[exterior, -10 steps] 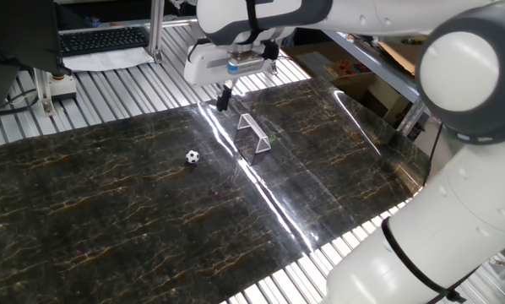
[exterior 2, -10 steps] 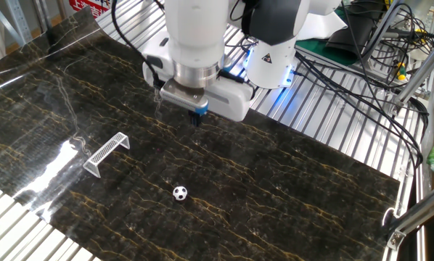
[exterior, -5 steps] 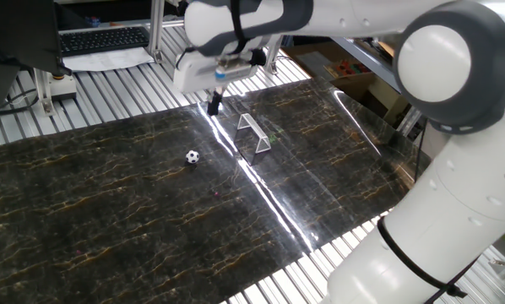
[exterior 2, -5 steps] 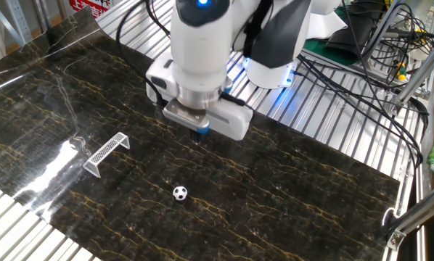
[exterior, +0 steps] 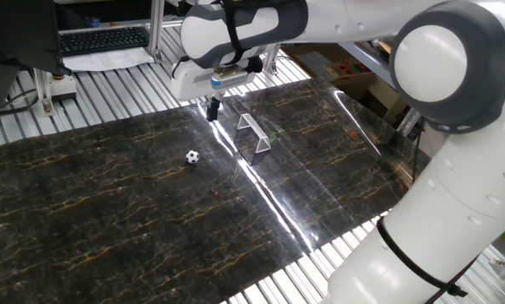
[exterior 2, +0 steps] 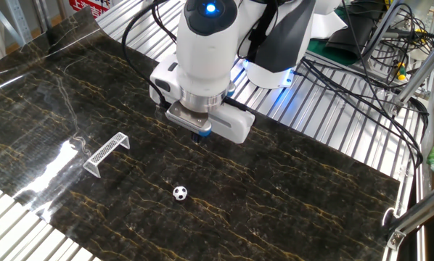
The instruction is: Push the soccer ball into the goal
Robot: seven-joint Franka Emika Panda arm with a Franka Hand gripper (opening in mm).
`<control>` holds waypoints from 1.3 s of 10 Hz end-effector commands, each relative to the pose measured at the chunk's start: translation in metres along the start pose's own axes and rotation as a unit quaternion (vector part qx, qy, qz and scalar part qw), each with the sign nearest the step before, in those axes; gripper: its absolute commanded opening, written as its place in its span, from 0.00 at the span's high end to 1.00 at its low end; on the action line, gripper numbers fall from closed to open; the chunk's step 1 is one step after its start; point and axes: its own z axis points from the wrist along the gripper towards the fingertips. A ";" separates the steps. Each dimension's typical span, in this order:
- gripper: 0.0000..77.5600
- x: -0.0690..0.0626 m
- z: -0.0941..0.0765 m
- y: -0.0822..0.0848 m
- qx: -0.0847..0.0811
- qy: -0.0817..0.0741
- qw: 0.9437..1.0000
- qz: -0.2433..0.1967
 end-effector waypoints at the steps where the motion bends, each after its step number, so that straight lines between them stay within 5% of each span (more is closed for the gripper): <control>1: 1.00 -0.007 -0.006 -0.002 0.006 -0.005 1.000 0.001; 5: 1.00 -0.014 -0.011 -0.003 0.010 -0.008 1.000 -0.005; 6: 1.00 -0.014 -0.011 -0.003 -0.034 -0.008 0.999 0.003; 7: 1.00 -0.014 -0.011 -0.003 -0.051 -0.006 0.999 0.004; 9: 1.00 -0.014 -0.011 -0.003 -0.049 0.019 0.999 0.016; 13: 1.00 -0.022 0.005 0.005 -0.036 0.032 0.998 0.036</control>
